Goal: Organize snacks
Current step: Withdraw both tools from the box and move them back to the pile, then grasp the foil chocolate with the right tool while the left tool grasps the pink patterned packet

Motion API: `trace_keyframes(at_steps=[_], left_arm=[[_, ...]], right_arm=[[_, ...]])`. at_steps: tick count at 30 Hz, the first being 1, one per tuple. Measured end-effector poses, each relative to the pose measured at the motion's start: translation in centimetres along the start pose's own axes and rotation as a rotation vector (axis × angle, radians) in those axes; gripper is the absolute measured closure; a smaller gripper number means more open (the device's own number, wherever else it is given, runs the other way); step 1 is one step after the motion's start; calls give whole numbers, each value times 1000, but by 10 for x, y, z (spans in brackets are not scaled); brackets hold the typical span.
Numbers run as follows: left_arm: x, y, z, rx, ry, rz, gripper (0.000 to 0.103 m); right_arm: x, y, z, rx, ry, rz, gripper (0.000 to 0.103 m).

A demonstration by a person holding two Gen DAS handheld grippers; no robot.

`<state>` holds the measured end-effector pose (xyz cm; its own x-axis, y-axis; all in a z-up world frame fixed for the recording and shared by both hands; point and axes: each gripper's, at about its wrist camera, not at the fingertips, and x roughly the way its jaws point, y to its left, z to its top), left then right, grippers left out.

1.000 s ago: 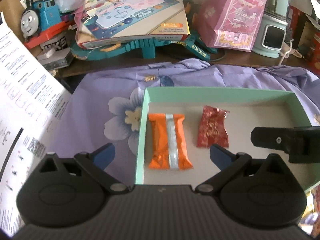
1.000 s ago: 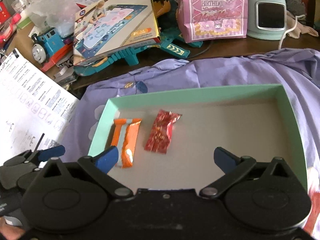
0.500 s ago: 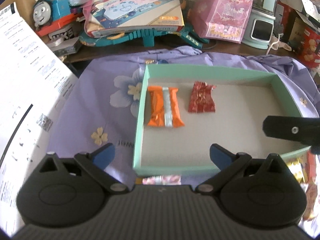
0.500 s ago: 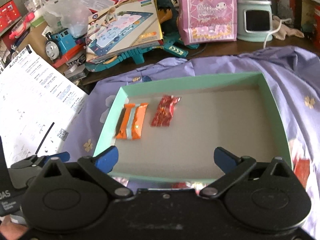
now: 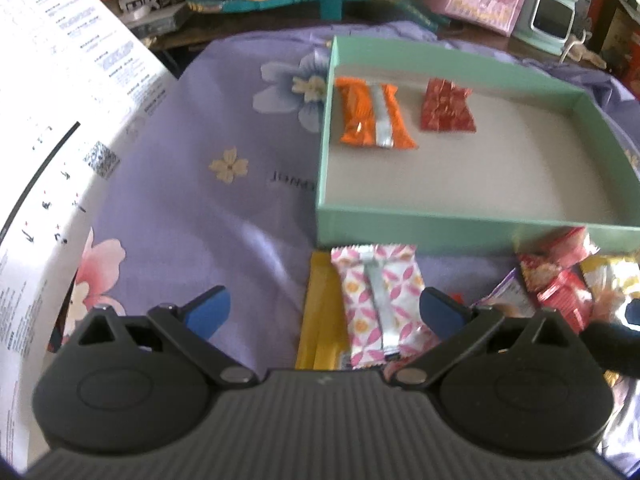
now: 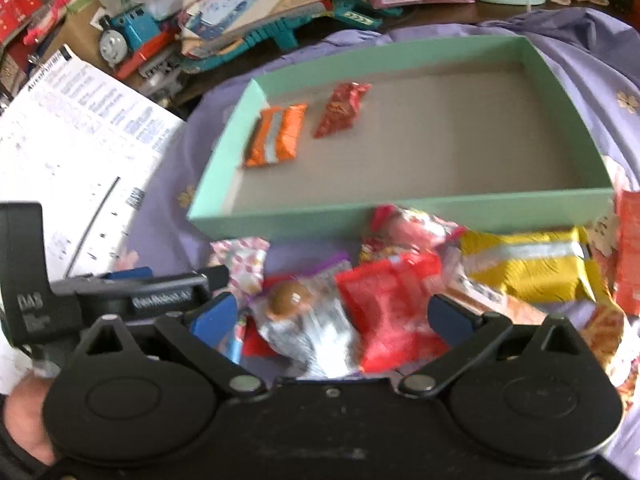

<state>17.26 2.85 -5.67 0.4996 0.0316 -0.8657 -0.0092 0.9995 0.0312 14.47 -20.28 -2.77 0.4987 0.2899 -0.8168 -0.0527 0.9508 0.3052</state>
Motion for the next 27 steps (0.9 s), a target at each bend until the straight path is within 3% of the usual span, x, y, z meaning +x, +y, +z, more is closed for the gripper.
trace_keyframes(at_steps=[6, 14, 25, 27], left_arm=[[15, -9, 2, -12, 29, -6, 0], [35, -29, 3, 43, 49, 23, 0], [46, 11, -2, -28, 74, 30, 0], [46, 14, -2, -26, 69, 26, 0]], right_arm=[[-1, -19, -11, 44, -11, -9, 8], [7, -20, -9, -24, -41, -53, 20], [25, 14, 1, -101, -15, 22, 40], [30, 25, 1, -138, -8, 28, 52]])
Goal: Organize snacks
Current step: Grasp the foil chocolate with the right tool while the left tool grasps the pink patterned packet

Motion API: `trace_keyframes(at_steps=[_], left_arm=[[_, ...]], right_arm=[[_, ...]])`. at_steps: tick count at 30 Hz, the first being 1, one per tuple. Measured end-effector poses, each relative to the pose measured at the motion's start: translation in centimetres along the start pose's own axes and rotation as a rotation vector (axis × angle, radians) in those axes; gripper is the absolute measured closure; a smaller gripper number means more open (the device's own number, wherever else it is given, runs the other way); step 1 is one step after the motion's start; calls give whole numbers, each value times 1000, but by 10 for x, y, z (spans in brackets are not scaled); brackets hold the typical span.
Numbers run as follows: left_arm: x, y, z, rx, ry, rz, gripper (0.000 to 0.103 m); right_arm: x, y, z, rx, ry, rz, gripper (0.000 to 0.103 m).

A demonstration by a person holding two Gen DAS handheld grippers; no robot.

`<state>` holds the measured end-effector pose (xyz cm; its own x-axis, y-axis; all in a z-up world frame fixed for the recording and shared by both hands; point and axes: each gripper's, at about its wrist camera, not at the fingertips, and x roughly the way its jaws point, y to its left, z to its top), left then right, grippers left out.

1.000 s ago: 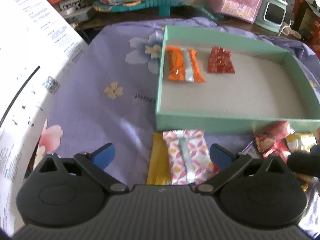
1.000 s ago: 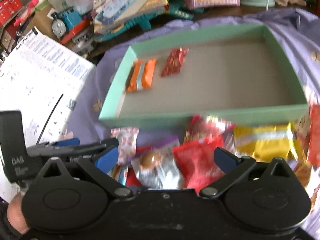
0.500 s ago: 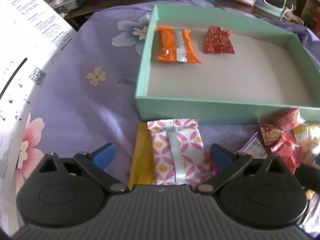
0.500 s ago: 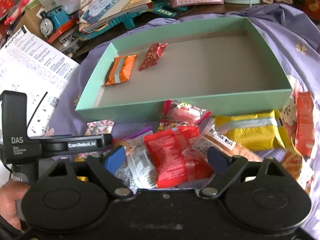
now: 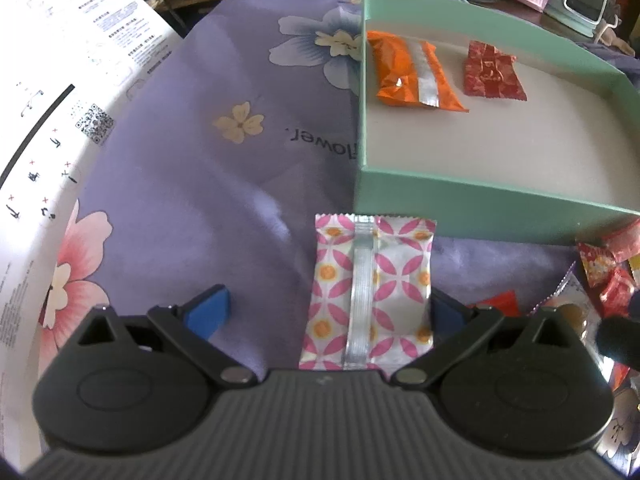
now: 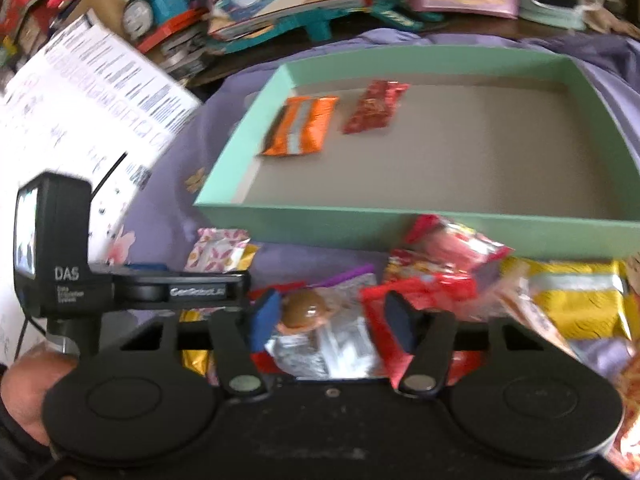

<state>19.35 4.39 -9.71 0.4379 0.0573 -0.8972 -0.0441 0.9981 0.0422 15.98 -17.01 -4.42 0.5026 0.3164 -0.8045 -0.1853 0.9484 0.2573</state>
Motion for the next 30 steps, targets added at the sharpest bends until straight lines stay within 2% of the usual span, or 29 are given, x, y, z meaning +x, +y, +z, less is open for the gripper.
trace_keyframes(at_steps=[4, 8, 16, 18, 25, 30], left_arm=[[-1, 1, 0, 11, -14, -3, 0], [-1, 6, 0, 8, -18, -11, 0], [0, 12, 1, -19, -19, -26, 0], [1, 12, 1, -16, -18, -26, 0], [2, 13, 2, -17, -20, -29, 0], [4, 10, 3, -6, -23, -19, 0]], right_arm=[[13, 14, -4, -56, 24, -1, 61], [20, 21, -9, -114, 26, -19, 62], [31, 24, -6, -131, 8, -30, 61], [31, 25, -7, -137, 6, -30, 55], [37, 21, 0, -60, 6, -23, 52], [40, 26, -1, -103, 5, -74, 68]])
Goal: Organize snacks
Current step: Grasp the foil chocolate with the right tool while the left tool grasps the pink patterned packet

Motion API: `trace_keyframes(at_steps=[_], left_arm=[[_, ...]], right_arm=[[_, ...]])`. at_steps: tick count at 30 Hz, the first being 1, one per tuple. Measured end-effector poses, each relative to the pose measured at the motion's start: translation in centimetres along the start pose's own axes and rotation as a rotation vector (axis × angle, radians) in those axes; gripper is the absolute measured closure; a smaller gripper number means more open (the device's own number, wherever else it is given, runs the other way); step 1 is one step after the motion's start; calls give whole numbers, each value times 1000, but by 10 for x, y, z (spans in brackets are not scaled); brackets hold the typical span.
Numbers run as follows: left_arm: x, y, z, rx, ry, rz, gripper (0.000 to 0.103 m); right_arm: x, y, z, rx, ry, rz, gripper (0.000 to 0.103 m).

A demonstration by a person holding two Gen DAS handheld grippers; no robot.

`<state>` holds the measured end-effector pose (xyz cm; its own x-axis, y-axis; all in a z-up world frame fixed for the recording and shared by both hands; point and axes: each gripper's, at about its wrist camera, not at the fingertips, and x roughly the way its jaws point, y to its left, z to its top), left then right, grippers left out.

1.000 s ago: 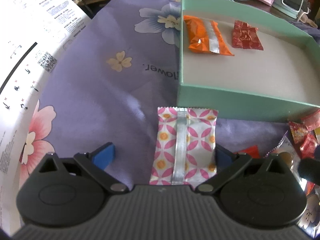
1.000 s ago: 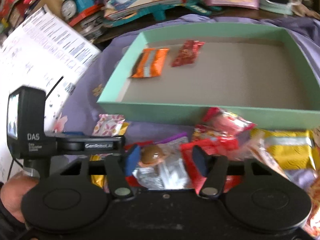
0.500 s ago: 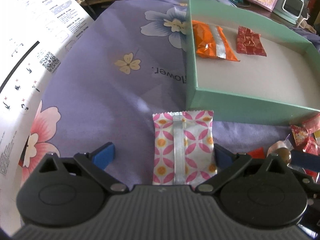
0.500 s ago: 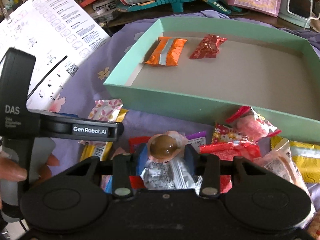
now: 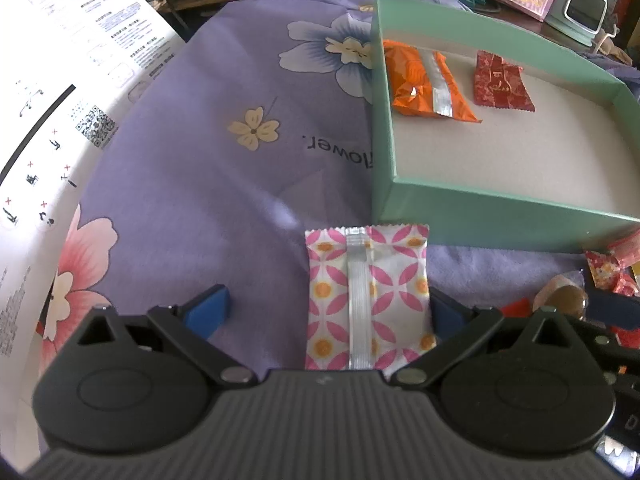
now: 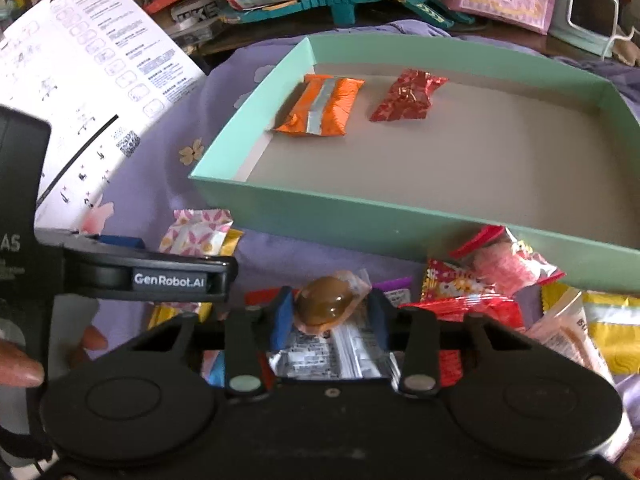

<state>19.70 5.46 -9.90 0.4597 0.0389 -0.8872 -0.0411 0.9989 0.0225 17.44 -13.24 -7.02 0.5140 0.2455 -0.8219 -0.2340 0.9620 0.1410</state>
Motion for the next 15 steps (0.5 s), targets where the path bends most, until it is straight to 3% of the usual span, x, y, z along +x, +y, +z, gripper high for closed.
trace_keyframes(at_steps=[2, 8, 13, 15], left_arm=[[0, -1, 1, 3, -3, 2, 0], [0, -8, 2, 6, -9, -3, 2], [-6, -19, -2, 45, -36, -18, 19], [-8, -23, -2, 63, -46, -25, 30]], right_arm=[[-2, -4, -1, 12, -3, -4, 75], [-9, -15, -6, 43, -14, -8, 75], [-12, -18, -9, 53, -23, -6, 75], [-14, -21, -10, 66, -25, 0, 75]])
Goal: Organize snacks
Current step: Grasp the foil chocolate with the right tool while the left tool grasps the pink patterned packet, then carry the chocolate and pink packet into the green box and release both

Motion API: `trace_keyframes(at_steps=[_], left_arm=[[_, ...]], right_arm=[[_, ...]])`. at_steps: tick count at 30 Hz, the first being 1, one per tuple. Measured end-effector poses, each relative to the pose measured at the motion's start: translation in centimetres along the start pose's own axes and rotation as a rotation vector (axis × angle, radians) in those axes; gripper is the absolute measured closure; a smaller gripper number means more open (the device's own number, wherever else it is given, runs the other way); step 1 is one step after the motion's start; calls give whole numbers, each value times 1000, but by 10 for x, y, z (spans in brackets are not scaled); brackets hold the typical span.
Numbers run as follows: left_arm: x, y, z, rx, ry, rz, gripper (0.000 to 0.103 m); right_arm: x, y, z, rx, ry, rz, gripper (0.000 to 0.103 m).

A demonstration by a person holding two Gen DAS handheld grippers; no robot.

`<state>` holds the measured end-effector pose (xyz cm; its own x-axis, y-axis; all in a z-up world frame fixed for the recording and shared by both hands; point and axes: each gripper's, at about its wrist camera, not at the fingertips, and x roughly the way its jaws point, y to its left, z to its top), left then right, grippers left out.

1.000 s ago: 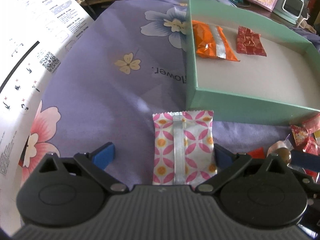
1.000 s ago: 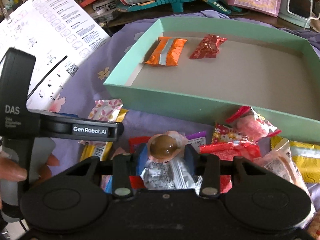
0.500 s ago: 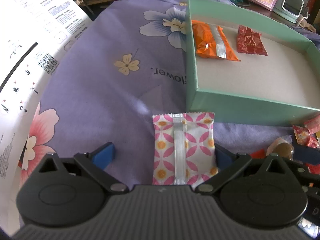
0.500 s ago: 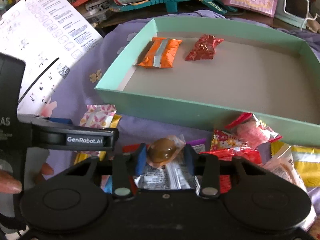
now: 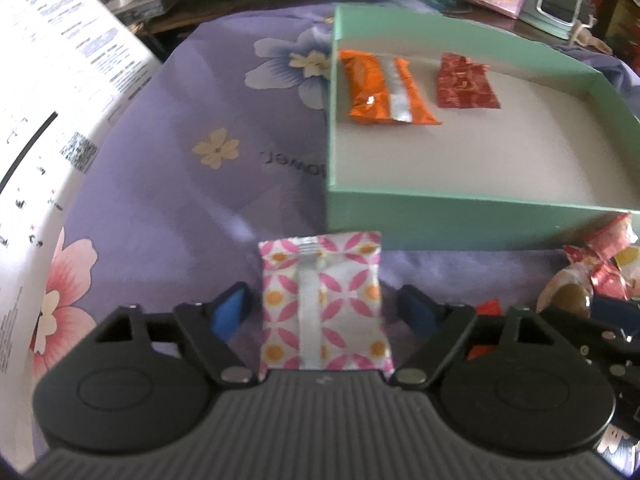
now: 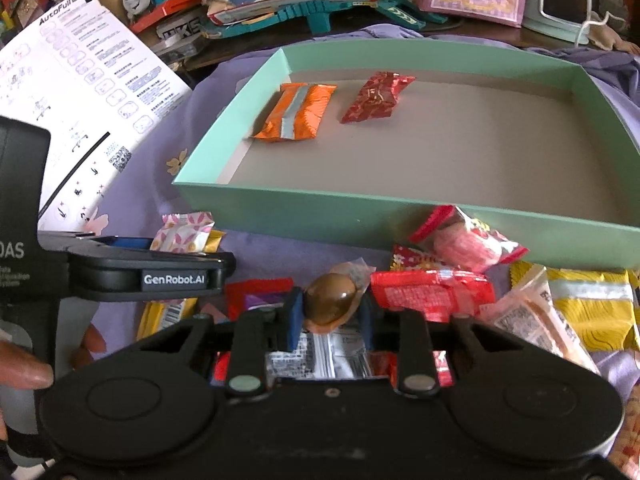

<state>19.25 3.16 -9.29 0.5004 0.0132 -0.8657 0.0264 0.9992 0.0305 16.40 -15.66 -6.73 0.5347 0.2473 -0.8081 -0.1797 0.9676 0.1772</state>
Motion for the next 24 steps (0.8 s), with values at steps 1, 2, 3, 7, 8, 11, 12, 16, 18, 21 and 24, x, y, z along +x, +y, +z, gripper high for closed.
trace_keyframes(at_steps=[1, 2, 3, 7, 8, 11, 12, 16, 18, 21, 24], left_arm=[[-1, -2, 0, 10, -4, -4, 35], [-3, -4, 0, 20, -10, -10, 47], [-5, -5, 0, 24, -15, -16, 53], [-7, -6, 0, 13, -10, -17, 53], [-9, -5, 0, 8, -10, -19, 53], [-15, -3, -3, 0, -17, -19, 53], [-17, -3, -4, -2, -19, -20, 53], [-26, -1, -5, -5, -28, -19, 53], [-31, -1, -6, -5, -33, -18, 53], [-39, 0, -7, -5, -43, -23, 53], [-48, -2, -9, -2, -56, -29, 53]], right_arm=[[-1, -1, -1, 4, -1, 1, 75], [-2, -2, -1, 7, -2, 1, 75], [-3, -3, -1, 11, -4, 2, 75], [-7, -4, -3, 22, -9, 3, 75], [-8, -4, -4, 22, -10, 3, 75], [-10, -4, -5, 26, -12, -2, 75], [-11, -4, -6, 28, -14, -2, 75], [-18, -5, -7, 35, -25, -3, 75], [-22, -5, -8, 35, -31, -2, 75], [-28, -6, -10, 37, -44, -3, 75], [-35, -9, -11, 45, -56, -5, 75]])
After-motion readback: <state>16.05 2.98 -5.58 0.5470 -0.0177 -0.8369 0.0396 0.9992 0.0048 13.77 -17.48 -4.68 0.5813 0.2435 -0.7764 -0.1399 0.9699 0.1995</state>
